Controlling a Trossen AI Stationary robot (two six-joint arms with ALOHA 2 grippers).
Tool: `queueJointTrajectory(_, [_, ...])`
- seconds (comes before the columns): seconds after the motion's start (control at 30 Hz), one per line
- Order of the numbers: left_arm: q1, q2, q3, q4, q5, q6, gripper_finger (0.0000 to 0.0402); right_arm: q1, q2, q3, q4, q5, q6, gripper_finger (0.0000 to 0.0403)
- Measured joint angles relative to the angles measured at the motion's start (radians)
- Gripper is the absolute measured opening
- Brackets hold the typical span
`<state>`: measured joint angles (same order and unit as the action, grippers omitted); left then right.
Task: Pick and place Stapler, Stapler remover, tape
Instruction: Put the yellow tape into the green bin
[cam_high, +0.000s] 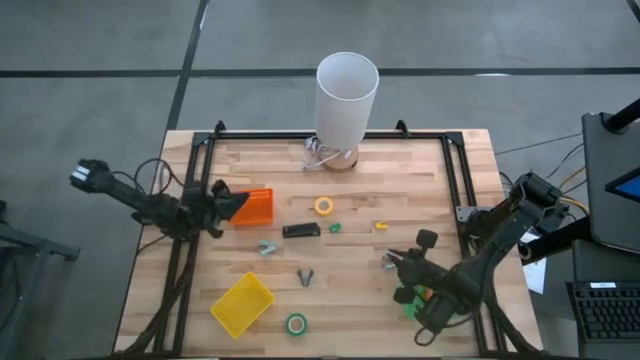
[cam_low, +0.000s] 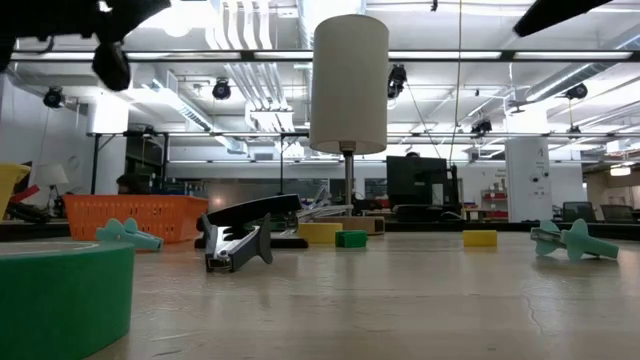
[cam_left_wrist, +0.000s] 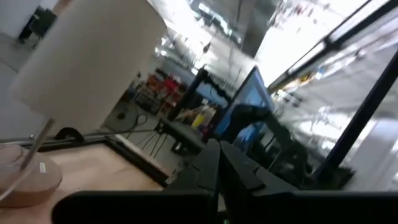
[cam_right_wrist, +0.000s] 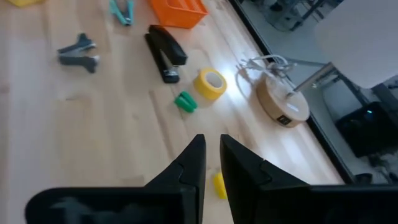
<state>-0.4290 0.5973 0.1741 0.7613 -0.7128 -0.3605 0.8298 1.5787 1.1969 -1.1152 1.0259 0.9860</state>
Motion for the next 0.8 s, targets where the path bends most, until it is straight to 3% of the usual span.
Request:
queueJointTrajectory(0.17, [0.042,0.270,0.214,-0.107,0.001,0.013,0.0040,-0.047,-0.007,0.003,0.006,-0.028,-0.021,0.0031])
queueJointTrajectory(0.4, [0.172,0.573,0.579,-0.649,0.008,-0.133,0.0143,-0.043,-0.022,0.003,0.068,-0.040,-0.081,0.0013])
queueJointTrajectory(0.47, [0.214,0.646,0.662,-0.785,0.061,-0.170,0.0177,-0.032,-0.030,0.003,0.071,-0.039,-0.082,0.0010])
queueJointTrajectory(0.63, [0.292,0.807,0.815,-0.840,0.238,-0.145,0.0212,0.001,-0.056,-0.009,0.075,-0.032,-0.087,0.0008])
queueJointTrajectory(0.8, [0.364,0.944,0.913,-0.921,0.292,-0.128,0.0208,0.017,-0.099,-0.026,0.074,-0.031,-0.100,0.0008])
